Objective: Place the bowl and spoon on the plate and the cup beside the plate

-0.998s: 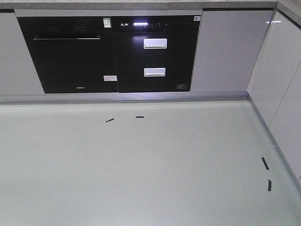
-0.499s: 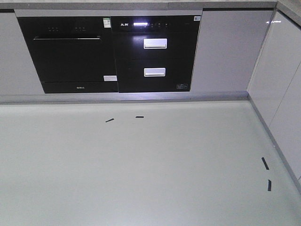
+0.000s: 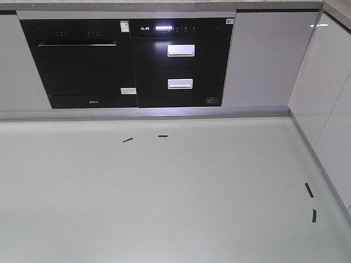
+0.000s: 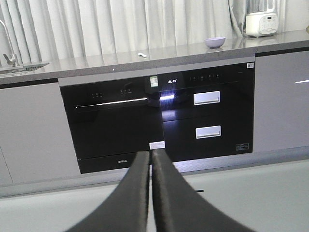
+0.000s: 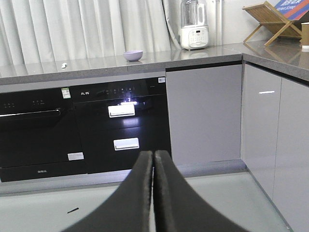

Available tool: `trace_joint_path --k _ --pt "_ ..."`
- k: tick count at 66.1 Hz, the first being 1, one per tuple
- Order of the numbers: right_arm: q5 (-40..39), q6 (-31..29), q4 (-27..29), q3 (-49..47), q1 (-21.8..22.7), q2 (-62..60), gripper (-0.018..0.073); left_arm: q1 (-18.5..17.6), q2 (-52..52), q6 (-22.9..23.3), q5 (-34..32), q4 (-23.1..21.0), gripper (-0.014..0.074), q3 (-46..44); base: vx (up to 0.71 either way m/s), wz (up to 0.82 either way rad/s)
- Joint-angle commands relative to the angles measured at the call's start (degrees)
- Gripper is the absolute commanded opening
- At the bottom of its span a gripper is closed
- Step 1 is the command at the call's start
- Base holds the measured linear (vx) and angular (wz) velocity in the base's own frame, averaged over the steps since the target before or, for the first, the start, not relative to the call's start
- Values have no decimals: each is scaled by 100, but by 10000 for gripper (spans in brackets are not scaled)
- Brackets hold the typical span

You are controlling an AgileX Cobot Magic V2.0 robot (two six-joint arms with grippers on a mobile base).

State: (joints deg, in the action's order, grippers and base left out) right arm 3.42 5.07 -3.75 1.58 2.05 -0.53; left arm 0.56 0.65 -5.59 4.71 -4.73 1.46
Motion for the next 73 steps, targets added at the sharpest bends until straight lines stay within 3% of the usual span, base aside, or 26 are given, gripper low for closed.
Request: trace_joint_path --k 1,73 --pt "-429 7 -19 91 21 -78 -5 0 85 51 -394 -49 -6 172 1 -1" --pt "-436 7 -19 91 21 -78 -5 0 85 51 -394 -49 -6 172 3 0"
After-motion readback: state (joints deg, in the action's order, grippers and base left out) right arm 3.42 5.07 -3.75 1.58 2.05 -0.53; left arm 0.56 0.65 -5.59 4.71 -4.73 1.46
